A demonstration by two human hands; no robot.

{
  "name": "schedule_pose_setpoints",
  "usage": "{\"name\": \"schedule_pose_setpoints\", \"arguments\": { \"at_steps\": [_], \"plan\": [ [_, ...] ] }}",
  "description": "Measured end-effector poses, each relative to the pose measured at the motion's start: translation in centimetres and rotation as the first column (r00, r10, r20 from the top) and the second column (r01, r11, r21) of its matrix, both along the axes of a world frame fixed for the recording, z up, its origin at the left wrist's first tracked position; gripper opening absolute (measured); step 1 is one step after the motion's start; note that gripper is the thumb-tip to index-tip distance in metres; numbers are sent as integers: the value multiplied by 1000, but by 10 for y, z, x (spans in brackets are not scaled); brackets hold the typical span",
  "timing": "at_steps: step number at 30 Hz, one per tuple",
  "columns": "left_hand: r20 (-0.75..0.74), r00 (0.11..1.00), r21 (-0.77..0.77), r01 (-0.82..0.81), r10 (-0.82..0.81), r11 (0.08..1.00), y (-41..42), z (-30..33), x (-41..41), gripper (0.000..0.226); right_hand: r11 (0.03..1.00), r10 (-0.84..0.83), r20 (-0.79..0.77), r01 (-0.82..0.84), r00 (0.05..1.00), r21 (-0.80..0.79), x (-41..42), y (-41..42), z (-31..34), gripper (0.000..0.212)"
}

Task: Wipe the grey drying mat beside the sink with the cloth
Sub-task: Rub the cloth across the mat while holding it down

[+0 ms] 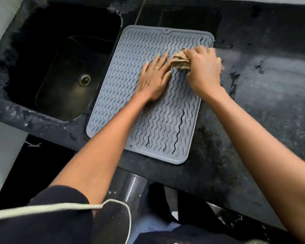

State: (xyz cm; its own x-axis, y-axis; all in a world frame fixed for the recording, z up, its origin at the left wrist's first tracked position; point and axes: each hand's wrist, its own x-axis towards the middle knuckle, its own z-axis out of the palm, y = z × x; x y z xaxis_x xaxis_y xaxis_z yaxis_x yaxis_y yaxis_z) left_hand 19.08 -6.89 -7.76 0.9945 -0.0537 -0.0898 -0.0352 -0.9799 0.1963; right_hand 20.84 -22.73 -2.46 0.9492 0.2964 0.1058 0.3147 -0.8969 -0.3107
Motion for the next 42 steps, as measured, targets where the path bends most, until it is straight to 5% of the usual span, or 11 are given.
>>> {"name": "schedule_pose_setpoints", "arguments": {
  "at_steps": [3, 12, 16, 20, 26, 32, 36, 39, 42],
  "plan": [
    [17, 999, 10, -27, 27, 1000, 1, -2, -17, 50, 990, 46, 5, -45, 999, -131, -11, 7, -24, 41],
    [19, 999, 15, -45, 45, 999, 1, -4, -14, 49, 986, 107, 183, -81, 977, -149, -157, 10, -26, 15],
    [-12, 999, 11, -38, 38, 999, -2, 1, -15, 50, 990, 134, 64, -136, 989, 27, -157, 8, -8, 18],
    [-73, 996, 43, -38, 41, 998, 2, 4, -31, 53, 926, -123, -90, 147, 988, 348, -88, 10, 10, 15],
    [-21, 999, 13, -28, 28, 1000, 10, -3, -65, 52, 992, 7, -109, -21, 994, -125, -60, 14, -12, 41],
    [21, 999, -19, -29, 30, 999, 9, -9, -63, 52, 977, 45, 46, -35, 998, -211, -179, 19, -20, 31],
    [36, 998, -46, -44, 46, 998, 10, -11, -63, 52, 944, 129, -34, -133, 991, -303, -230, 13, 4, 18],
    [40, 998, -16, -43, 43, 999, 9, -10, -64, 52, 976, 157, -237, -187, 959, -111, -209, 7, 16, 23],
    [12, 999, 17, -39, 38, 999, 10, -9, -63, 52, 997, 73, -143, -67, 987, 42, -164, 4, 22, 39]
  ]
}}
